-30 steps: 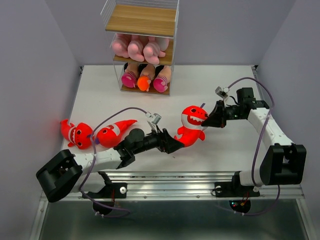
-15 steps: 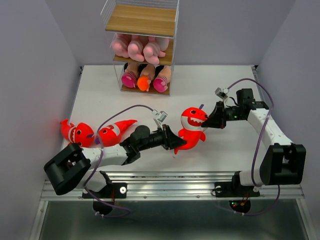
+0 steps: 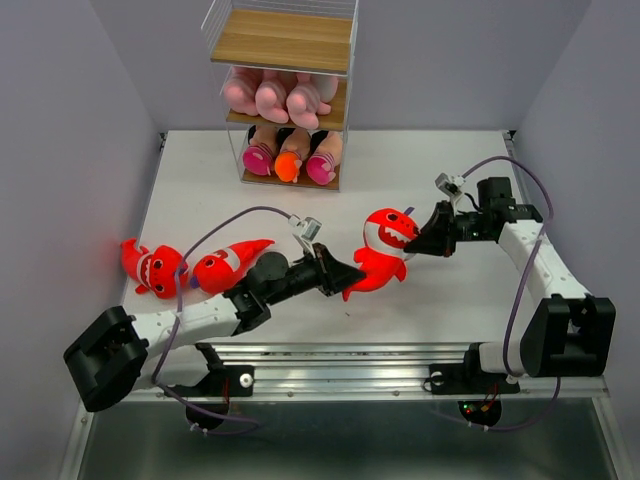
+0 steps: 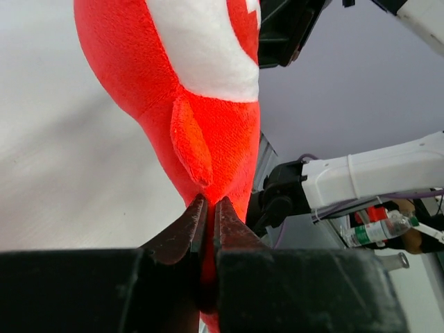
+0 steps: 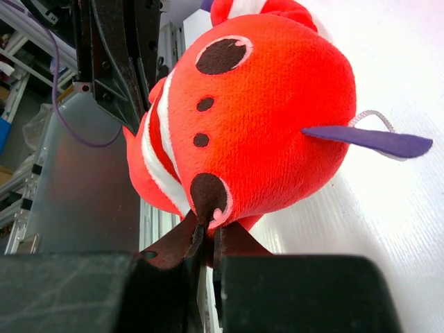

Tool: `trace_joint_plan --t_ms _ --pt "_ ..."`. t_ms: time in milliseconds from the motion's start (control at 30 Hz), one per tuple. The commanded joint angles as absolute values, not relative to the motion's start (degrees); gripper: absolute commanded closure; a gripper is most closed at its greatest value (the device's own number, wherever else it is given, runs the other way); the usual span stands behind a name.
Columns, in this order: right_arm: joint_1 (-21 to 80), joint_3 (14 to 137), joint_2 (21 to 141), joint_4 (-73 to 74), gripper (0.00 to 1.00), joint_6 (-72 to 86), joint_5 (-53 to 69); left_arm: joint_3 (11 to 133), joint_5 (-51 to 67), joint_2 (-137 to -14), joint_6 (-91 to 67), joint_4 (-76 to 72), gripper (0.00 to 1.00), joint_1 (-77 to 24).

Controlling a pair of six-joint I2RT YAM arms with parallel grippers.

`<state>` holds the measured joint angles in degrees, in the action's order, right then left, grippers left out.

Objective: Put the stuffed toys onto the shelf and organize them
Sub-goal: Pass the stuffed toy from the right arm to the left, then place the stuffed toy onto shelf

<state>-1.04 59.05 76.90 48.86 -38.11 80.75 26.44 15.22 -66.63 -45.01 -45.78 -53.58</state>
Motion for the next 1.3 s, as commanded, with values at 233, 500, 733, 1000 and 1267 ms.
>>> trace_joint_plan --t_ms 233,500,733,1000,1267 --pt "-2.02 57.39 73.22 47.02 0.44 -39.55 82.53 34.78 5.45 -57.31 -30.61 -30.34 1.00 -53.70" --pt "-2.54 57.74 70.31 46.50 0.00 -37.89 77.88 49.47 -8.76 -57.57 -14.34 -2.04 1.00 -52.57" --pt "-2.55 53.71 67.51 31.58 0.00 -22.09 68.31 68.86 -14.15 -58.18 -0.64 12.64 1.00 -47.39" --pt "-2.55 52.47 66.71 29.27 0.00 -19.87 66.18 86.56 -17.31 -64.15 12.38 21.00 1.00 -39.74" --pt "-2.55 51.59 65.57 27.86 0.00 -18.46 65.39 101.57 -7.40 -73.01 19.51 18.99 1.00 -25.86"
